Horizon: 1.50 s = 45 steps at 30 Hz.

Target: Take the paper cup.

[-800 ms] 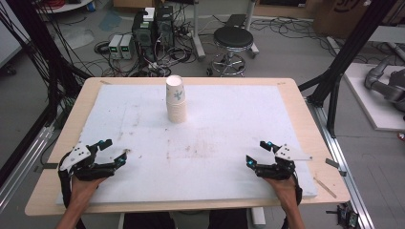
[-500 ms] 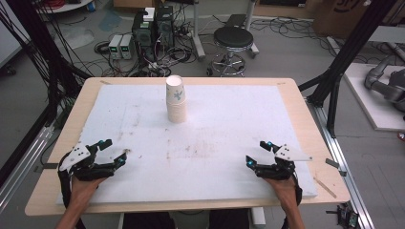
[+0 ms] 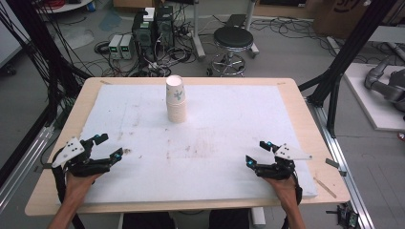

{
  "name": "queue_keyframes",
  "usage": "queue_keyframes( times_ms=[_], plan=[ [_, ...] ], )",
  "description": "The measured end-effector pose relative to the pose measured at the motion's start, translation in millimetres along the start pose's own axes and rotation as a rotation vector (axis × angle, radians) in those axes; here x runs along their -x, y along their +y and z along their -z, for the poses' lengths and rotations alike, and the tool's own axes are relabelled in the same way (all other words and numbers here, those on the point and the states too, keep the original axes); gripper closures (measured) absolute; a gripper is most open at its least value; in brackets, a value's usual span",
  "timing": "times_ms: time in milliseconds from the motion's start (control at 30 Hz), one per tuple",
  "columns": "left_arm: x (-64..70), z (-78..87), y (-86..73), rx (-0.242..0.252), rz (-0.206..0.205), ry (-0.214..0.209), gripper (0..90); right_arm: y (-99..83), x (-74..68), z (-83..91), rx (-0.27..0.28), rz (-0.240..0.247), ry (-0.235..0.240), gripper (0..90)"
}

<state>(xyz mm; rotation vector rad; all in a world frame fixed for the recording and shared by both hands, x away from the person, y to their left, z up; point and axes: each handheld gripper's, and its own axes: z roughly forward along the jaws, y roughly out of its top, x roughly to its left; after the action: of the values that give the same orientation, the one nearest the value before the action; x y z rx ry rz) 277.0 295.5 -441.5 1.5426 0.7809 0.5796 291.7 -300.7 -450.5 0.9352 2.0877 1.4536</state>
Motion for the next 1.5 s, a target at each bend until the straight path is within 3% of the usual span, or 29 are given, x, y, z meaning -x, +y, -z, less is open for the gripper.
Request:
queue_keyframes(
  times_ms=[200, 433, 733, 767, 900, 1033, 1500],
  plan=[
    [-4.8, -1.4, 20.8, 0.008, -0.009, -0.022, 15.4, 0.0, 0.1, -0.2, 0.001, -0.005, 0.005, 17.0],
    [-8.2, -6.6, 46.8, 0.011, -0.044, -0.08, 15.2, 0.2, 0.5, -0.3, -0.007, -0.011, 0.01, 17.0],
    [-20.9, -25.9, 99.0, -0.018, -0.088, -0.146, 15.3, 0.4, 1.5, -0.8, -0.005, -0.012, 0.014, 17.0],
    [-23.9, -32.0, 110.6, -0.039, -0.098, -0.163, 15.2, 0.5, 1.4, -0.8, -0.009, -0.017, 0.016, 17.0],
    [-28.2, -42.0, 126.9, -0.065, -0.116, -0.182, 15.3, 0.5, 1.6, -1.0, -0.01, -0.018, 0.016, 17.0],
    [-34.4, -56.6, 146.2, -0.082, -0.117, -0.233, 15.2, 0.5, 1.8, -0.8, -0.01, -0.016, 0.018, 17.0],
    [-41.8, -121.9, 194.3, -0.195, -0.18, -0.349, 15.1, 0.8, 2.3, -1.5, -0.014, -0.022, 0.018, 17.0]
  ],
)
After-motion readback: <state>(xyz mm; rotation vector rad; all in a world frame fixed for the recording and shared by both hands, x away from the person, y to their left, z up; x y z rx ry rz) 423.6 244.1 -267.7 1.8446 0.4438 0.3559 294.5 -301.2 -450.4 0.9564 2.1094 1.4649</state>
